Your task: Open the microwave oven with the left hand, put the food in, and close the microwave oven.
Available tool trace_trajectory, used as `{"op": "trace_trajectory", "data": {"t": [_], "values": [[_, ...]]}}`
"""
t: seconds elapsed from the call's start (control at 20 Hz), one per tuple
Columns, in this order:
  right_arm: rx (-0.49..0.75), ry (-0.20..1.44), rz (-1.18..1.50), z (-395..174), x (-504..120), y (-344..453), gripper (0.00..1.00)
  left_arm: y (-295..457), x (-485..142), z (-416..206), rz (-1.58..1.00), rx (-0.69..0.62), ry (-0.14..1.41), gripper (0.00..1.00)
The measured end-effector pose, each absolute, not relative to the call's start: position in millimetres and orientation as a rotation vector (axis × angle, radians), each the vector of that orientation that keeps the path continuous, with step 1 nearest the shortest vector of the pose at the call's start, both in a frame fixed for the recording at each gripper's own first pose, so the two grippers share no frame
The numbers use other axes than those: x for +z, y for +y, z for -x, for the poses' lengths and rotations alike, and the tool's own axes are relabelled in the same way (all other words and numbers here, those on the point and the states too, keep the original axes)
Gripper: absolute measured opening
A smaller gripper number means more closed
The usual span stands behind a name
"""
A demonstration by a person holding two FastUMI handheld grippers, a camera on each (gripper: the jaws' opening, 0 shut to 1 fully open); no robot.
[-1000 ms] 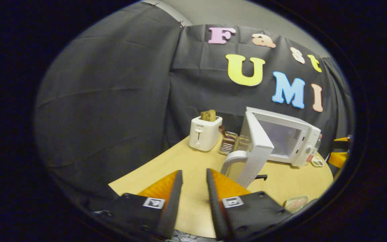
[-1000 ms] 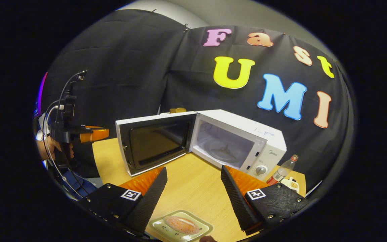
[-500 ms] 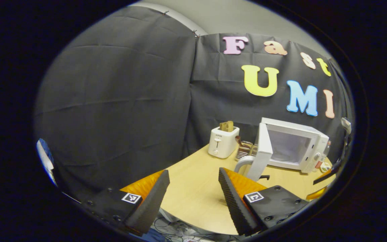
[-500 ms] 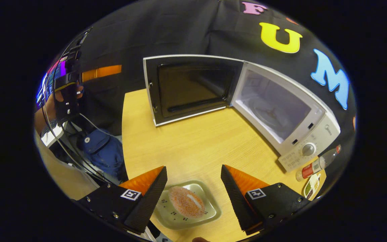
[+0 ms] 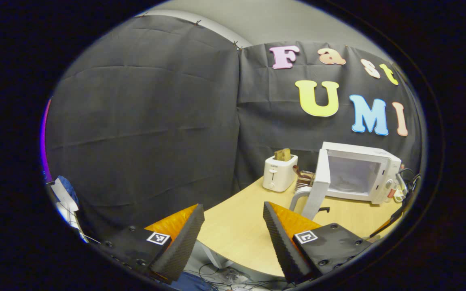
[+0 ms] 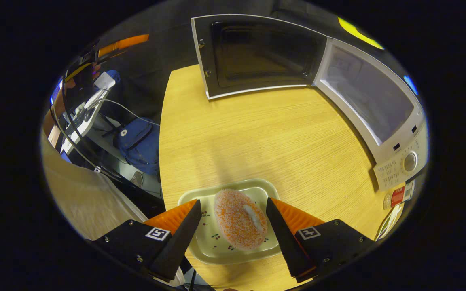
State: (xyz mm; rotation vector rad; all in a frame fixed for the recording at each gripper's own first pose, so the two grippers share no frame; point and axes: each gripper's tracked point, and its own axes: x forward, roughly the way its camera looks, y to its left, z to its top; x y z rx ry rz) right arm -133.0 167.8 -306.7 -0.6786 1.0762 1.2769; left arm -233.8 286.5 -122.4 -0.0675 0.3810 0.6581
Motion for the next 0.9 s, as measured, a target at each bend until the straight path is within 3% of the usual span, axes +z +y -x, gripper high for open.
{"op": "trace_trajectory", "data": {"t": [0.5,0.7,0.9], "values": [[1.24,1.112,0.779,124,-332,158,0.99,283,-122,237,0.067,0.657,0.395,0.94],[1.226,1.093,0.786,127,-326,161,0.73,281,-121,237,0.064,0.645,0.394,0.94],[1.161,0.95,0.797,108,-300,177,0.73,280,-119,231,0.067,0.615,0.384,0.94]]}}
